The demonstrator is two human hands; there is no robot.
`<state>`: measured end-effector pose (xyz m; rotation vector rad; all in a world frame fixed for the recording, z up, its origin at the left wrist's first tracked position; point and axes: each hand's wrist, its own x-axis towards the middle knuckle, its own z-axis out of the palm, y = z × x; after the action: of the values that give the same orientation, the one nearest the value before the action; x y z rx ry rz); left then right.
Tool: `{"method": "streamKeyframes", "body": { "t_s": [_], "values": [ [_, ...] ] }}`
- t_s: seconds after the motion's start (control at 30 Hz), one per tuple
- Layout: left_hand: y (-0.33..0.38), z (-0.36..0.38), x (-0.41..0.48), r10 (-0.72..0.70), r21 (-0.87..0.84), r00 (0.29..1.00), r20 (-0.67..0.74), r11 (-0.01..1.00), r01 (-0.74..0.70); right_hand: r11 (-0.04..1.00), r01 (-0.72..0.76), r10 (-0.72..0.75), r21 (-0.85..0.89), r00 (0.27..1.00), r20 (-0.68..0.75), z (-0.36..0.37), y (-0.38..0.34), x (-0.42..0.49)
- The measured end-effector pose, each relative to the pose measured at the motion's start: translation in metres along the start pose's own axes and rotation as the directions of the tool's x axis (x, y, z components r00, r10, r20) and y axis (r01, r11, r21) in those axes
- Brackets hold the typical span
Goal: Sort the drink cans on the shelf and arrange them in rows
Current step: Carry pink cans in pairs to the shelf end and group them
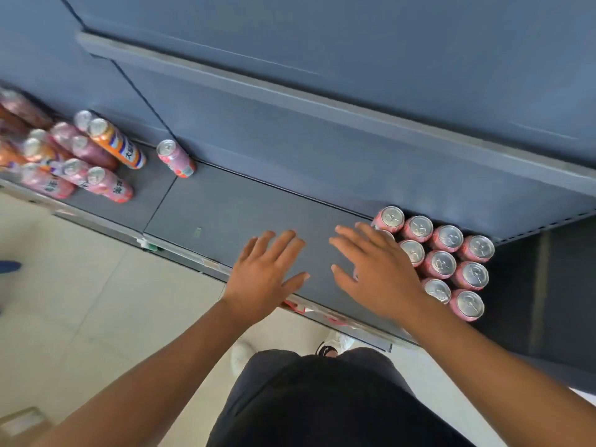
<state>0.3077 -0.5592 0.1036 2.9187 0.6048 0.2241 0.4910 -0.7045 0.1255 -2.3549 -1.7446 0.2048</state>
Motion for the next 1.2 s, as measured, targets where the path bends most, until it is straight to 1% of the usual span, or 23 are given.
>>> {"method": "streamKeyframes", "body": {
  "t_s": [0.13, 0.2, 0.43, 0.57, 0.67, 0.77, 0.83, 1.07, 1.2],
  "values": [
    [-0.038, -0.029, -0.030, -0.078, 0.028, 0.996, -0.047, 0.996, 0.079, 0.997, 0.069, -0.069, -0.021, 0.996, -0.048, -0.002, -0.054, 0.024],
    [-0.060, -0.042, -0.049, -0.112, 0.042, 0.992, -0.061, 0.993, 0.115, 0.996, 0.081, -0.082, -0.022, 0.996, -0.047, -0.001, -0.088, 0.035],
    [-0.148, -0.089, -0.137, -0.208, 0.059, 0.975, -0.084, 0.975, 0.213, 0.995, 0.095, -0.094, -0.036, 0.995, 0.031, 0.014, -0.225, 0.069],
    [-0.198, -0.113, -0.187, -0.298, 0.086, 0.949, -0.106, 0.948, 0.307, 0.990, 0.144, -0.143, -0.004, 0.987, 0.079, 0.023, -0.294, 0.087],
    [-0.229, -0.124, -0.217, -0.341, 0.111, 0.932, -0.122, 0.929, 0.354, 0.984, 0.176, -0.176, 0.011, 0.981, 0.086, 0.030, -0.333, 0.102],
    [-0.251, -0.131, -0.236, -0.401, 0.114, 0.907, -0.130, 0.902, 0.415, 0.983, 0.180, -0.183, 0.034, 0.973, 0.144, 0.034, -0.361, 0.120],
    [-0.264, -0.131, -0.244, -0.441, 0.114, 0.890, -0.118, 0.884, 0.453, 0.983, 0.184, -0.185, 0.021, 0.971, 0.152, 0.038, -0.373, 0.132],
    [-0.307, -0.126, -0.234, -0.527, 0.126, 0.848, -0.059, 0.838, 0.530, 0.983, 0.178, -0.181, 0.032, 0.976, 0.122, 0.058, -0.388, 0.187],
    [-0.342, -0.124, -0.210, -0.539, 0.140, 0.842, -0.030, 0.832, 0.537, 0.985, 0.162, -0.168, 0.055, 0.980, 0.111, 0.074, -0.386, 0.231]
  ]
}}
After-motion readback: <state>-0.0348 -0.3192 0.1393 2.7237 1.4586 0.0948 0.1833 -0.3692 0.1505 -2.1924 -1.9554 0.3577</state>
